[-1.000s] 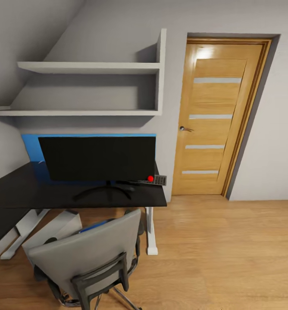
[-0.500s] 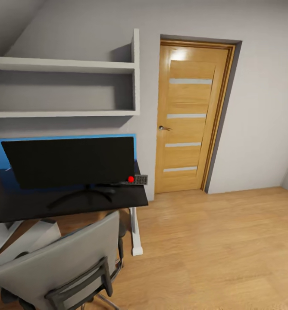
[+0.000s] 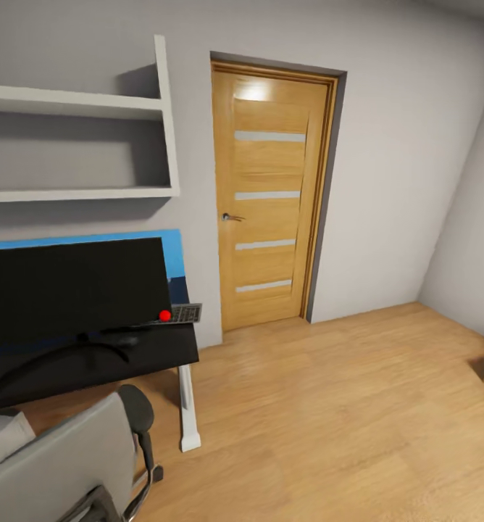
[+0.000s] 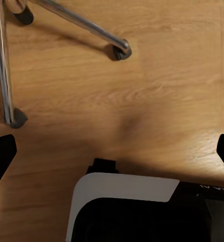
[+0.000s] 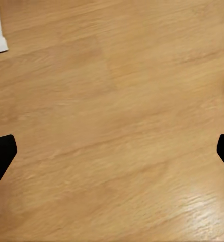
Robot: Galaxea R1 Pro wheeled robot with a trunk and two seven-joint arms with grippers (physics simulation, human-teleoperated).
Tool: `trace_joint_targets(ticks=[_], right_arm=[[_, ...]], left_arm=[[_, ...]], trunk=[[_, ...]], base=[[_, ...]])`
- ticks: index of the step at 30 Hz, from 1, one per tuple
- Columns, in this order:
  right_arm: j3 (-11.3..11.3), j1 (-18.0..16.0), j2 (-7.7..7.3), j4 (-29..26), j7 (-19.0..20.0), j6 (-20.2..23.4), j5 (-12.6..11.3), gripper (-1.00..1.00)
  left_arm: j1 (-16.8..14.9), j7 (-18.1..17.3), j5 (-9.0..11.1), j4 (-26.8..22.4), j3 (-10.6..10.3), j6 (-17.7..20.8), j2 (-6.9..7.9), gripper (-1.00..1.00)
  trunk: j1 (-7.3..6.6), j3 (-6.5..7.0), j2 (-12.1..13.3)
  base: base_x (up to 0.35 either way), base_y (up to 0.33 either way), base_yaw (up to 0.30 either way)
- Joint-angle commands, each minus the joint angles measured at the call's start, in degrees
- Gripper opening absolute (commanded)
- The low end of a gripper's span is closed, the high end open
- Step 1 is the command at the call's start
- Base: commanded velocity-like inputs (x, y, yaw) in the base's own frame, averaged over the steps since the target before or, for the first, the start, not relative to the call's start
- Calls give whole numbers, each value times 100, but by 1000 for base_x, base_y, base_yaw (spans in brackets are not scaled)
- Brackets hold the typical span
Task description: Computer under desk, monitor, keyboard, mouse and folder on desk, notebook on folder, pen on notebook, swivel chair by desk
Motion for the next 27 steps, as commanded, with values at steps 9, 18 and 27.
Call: trace_joint_targets(ticks=[9,18,27], right_arm=[[-4,-5,2,6,-2,-17,-6,100],[-4,-5,2,3,-2,-17,-6,100],[-4,-5,3,6,-2,-17,-6,100]], left_arm=[[1,2,33,-5,-10,-12,3,100],[1,2,33,-5,-10,-4,3,100],[1,2,33,-5,-10,1,3,100]], trunk=[[2,-6,-2],[2,-6,-2],[2,-6,-2]], base=[[293,-47,-294],[327,-77,-295],[328,-108,-297]])
